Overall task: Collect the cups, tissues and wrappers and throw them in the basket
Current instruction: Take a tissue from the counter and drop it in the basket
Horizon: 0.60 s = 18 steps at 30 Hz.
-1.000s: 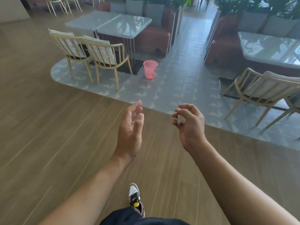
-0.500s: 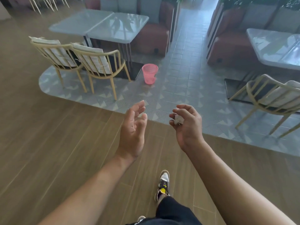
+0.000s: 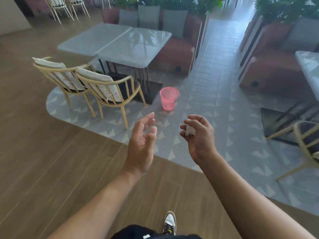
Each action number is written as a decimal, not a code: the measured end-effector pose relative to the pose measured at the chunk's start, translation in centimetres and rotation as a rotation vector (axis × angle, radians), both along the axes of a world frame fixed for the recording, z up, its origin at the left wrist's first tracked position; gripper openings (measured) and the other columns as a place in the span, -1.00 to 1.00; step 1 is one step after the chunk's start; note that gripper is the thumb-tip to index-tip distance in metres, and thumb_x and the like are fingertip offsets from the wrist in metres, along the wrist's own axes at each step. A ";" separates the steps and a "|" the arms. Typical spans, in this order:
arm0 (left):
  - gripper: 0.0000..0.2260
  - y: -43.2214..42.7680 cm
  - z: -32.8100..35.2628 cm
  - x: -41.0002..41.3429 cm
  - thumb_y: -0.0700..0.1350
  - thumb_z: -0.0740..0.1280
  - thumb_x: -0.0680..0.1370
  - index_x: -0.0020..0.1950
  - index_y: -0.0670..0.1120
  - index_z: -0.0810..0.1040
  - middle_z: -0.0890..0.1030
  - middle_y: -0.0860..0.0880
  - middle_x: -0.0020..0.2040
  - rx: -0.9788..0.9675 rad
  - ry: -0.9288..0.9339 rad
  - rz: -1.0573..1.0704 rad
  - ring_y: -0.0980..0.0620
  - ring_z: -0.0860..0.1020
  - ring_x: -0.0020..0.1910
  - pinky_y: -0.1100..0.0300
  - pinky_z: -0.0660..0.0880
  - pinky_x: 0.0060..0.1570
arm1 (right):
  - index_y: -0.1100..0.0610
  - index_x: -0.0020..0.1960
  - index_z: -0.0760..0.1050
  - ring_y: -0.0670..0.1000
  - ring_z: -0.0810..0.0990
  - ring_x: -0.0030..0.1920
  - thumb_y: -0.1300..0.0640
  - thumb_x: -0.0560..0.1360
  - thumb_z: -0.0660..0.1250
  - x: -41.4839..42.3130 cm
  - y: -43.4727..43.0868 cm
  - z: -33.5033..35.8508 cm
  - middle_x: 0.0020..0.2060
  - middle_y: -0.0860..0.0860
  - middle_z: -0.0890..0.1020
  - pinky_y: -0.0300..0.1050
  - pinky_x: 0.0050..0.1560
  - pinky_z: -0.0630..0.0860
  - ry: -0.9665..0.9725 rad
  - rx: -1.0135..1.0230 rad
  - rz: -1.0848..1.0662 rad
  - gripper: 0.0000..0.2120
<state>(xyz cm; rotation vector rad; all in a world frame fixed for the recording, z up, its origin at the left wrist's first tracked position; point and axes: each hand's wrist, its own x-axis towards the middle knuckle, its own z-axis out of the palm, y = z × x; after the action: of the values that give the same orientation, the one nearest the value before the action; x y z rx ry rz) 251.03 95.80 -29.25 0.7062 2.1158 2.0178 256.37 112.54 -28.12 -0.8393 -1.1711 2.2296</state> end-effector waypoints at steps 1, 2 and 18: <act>-0.50 0.9 0.2 -1.5 0.19 0.22 0.61 0.50 0.02 0.46 0.55 0.10 0.41 -0.005 0.000 0.004 0.14 0.49 0.45 -0.05 0.49 0.44 | 0.16 -0.08 0.56 0.06 0.61 -0.27 0.41 0.53 0.35 -1.6 1.0 0.2 -0.24 0.09 0.59 -0.11 -0.30 0.56 -0.001 0.003 0.007 -0.83; -0.50 1.9 0.2 -3.2 0.19 0.22 0.61 0.50 0.01 0.46 0.55 0.09 0.41 -0.011 -0.001 0.010 0.14 0.49 0.45 -0.04 0.49 0.44 | 0.16 -0.08 0.56 0.06 0.61 -0.27 0.41 0.53 0.35 -3.5 2.1 0.2 -0.24 0.09 0.59 -0.11 -0.30 0.56 0.001 -0.001 0.013 -0.83; -0.54 18.1 -2.3 -36.5 0.14 0.22 0.63 0.50 0.02 0.44 0.54 0.13 0.40 -0.012 -0.036 -0.080 0.25 0.50 0.41 0.31 0.48 0.36 | 0.19 -0.05 0.54 0.08 0.63 -0.30 0.42 0.54 0.33 -35.7 17.6 -1.8 -0.26 0.09 0.61 -0.12 -0.31 0.59 -0.018 -0.032 -0.078 -0.84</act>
<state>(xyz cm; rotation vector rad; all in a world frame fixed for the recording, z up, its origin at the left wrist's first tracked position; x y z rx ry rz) 214.50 113.94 -31.54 0.7345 2.0446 1.9604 220.65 130.11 -29.88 -0.9037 -1.0944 2.1877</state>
